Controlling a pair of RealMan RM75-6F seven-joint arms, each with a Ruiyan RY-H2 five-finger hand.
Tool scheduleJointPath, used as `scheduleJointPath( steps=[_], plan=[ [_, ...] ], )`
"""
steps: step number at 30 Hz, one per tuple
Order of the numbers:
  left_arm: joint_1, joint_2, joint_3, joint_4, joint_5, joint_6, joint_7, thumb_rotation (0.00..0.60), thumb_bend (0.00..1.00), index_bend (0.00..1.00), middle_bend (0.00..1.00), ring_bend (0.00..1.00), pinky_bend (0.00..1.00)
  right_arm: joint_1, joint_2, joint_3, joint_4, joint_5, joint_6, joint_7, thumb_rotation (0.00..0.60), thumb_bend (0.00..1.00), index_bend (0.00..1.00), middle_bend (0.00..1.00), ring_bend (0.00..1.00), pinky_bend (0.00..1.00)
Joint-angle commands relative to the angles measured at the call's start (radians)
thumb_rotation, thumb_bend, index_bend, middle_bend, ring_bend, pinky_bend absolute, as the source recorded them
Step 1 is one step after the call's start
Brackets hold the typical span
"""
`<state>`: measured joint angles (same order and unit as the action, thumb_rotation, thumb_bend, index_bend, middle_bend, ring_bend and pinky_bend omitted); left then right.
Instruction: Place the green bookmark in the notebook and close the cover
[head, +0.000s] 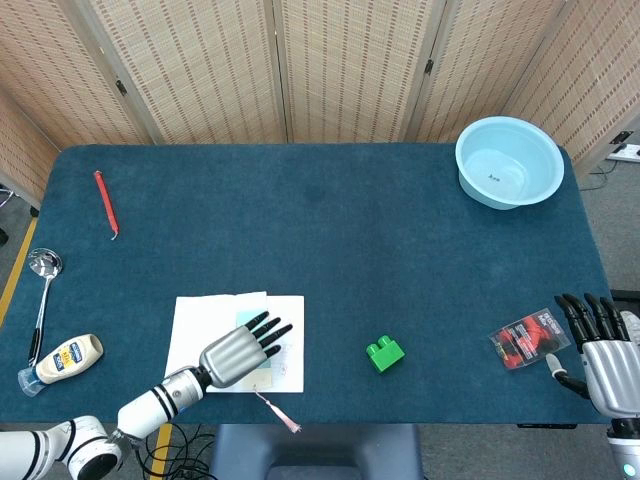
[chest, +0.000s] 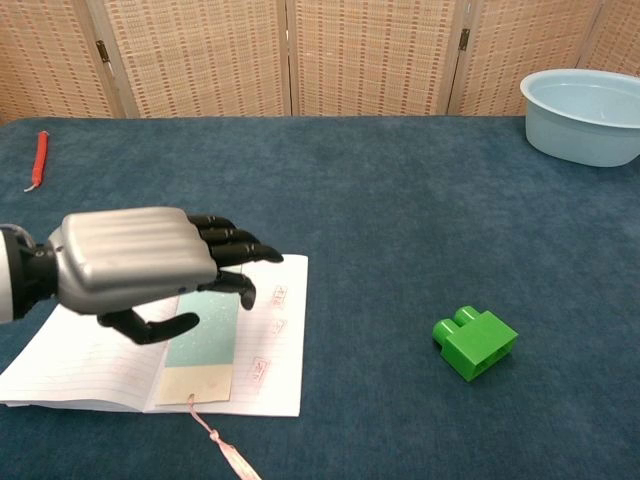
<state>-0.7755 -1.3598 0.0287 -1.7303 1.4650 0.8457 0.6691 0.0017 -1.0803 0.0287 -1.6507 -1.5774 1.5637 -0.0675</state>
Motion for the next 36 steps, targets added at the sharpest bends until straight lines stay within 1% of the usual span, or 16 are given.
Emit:
scheduleJointPath(
  steps=[1, 4, 8, 14, 17, 23, 30, 36],
  plan=[
    [-0.017, -0.013, -0.058, 0.056, -0.066, -0.005, -0.067, 0.579, 0.59, 0.26, 0.0, 0.0, 0.12, -0.001, 0.0, -0.001, 0.0, -0.001, 0.002, 0.0, 0.6, 0.23, 0.11, 0.12, 0.0, 0.05],
    [-0.033, -0.033, -0.094, 0.113, -0.12, -0.021, -0.109, 0.578, 0.59, 0.25, 0.0, 0.0, 0.12, -0.003, 0.0, -0.003, -0.001, -0.003, 0.003, -0.001, 0.6, 0.23, 0.11, 0.12, 0.0, 0.05],
    [-0.059, -0.063, -0.13, 0.192, -0.205, -0.061, -0.139, 0.573, 0.59, 0.24, 0.0, 0.0, 0.12, -0.005, 0.001, -0.004, -0.003, -0.006, 0.006, -0.003, 0.6, 0.23, 0.11, 0.12, 0.0, 0.05],
    [-0.091, -0.108, -0.149, 0.293, -0.316, -0.1, -0.129, 0.539, 0.59, 0.23, 0.0, 0.0, 0.12, -0.011, 0.005, -0.005, -0.006, -0.007, 0.014, -0.004, 0.6, 0.23, 0.11, 0.12, 0.0, 0.05],
    [-0.108, -0.134, -0.148, 0.347, -0.388, -0.124, -0.109, 0.537, 0.59, 0.22, 0.0, 0.0, 0.12, -0.013, 0.005, -0.006, -0.006, -0.006, 0.015, -0.003, 0.6, 0.23, 0.11, 0.12, 0.0, 0.05],
    [-0.128, -0.15, -0.125, 0.392, -0.472, -0.147, -0.072, 0.537, 0.59, 0.23, 0.0, 0.0, 0.12, -0.016, 0.004, -0.006, -0.002, -0.001, 0.014, 0.001, 0.6, 0.23, 0.11, 0.12, 0.0, 0.05],
    [-0.13, -0.132, -0.093, 0.365, -0.495, -0.127, -0.05, 0.532, 0.59, 0.24, 0.0, 0.0, 0.12, -0.01, 0.002, -0.004, 0.002, -0.001, 0.005, 0.003, 0.6, 0.23, 0.11, 0.12, 0.0, 0.05],
    [-0.135, -0.134, -0.074, 0.363, -0.498, -0.119, -0.045, 0.532, 0.59, 0.25, 0.0, 0.0, 0.12, -0.01, 0.0, -0.004, 0.003, 0.0, 0.004, 0.004, 0.6, 0.23, 0.11, 0.12, 0.0, 0.05]
  ],
)
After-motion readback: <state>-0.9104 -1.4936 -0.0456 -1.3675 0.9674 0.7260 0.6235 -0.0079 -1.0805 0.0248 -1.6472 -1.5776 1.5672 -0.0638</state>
